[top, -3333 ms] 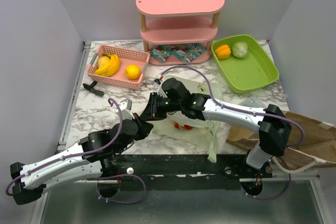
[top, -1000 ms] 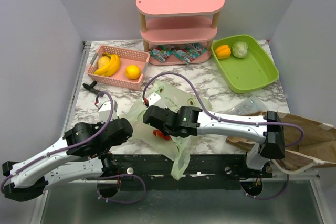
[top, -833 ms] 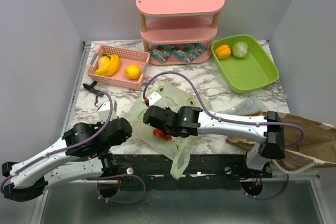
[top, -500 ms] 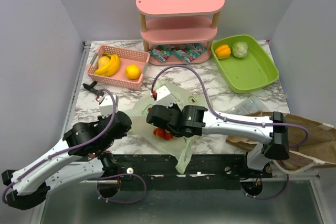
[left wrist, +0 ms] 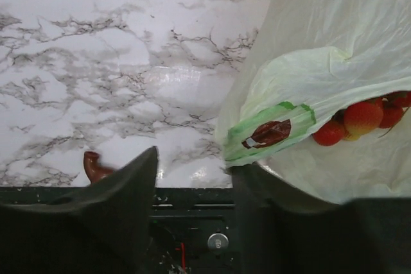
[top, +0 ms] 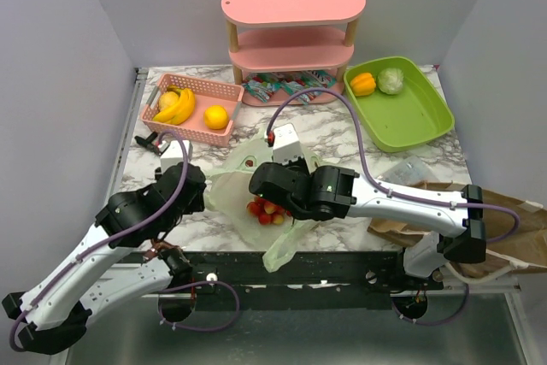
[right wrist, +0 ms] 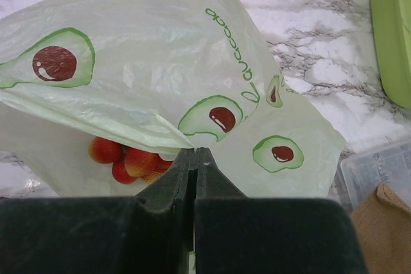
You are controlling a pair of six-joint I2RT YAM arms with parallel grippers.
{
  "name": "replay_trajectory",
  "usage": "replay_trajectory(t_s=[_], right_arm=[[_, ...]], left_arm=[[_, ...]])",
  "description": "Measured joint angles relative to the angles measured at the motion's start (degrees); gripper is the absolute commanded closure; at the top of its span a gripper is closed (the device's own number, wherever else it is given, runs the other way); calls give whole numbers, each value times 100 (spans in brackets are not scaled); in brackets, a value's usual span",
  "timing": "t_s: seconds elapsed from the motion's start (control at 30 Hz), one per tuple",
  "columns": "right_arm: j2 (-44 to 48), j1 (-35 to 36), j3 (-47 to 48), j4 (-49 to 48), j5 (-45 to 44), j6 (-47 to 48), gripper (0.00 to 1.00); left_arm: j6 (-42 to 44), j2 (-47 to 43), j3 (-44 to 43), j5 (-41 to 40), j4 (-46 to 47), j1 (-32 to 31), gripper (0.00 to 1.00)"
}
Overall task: Place the food into the grocery bag and tie it
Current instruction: Adjust the grocery bag at the center of the board, then pick up the fake fruit from the bin.
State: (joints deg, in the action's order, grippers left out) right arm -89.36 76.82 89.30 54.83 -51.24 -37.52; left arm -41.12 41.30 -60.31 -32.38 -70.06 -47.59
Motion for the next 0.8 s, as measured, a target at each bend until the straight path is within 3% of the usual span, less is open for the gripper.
replay_trajectory(t_s=[0.17,0.3,0.53,0.7,0.8], right_arm=[[-87,0,0,-101,52,2,99],[-295,0,0,-125,190,2,99],[-400,0,0,-138,437,-15,99],[-400,0,-33,-227,584,-22,99],[-400,0,-33,-254,643,-22,99]], left_arm=[[-17,-170,-297,63,-361,2,15],[105,-138,-1034,-247,-520,146,13],[1102,667,-1569,-293,-87,1252,9],[1950,1364,-1637,278,669,2382,5],[2511,1952,-1840,1056,1167,3034,7]])
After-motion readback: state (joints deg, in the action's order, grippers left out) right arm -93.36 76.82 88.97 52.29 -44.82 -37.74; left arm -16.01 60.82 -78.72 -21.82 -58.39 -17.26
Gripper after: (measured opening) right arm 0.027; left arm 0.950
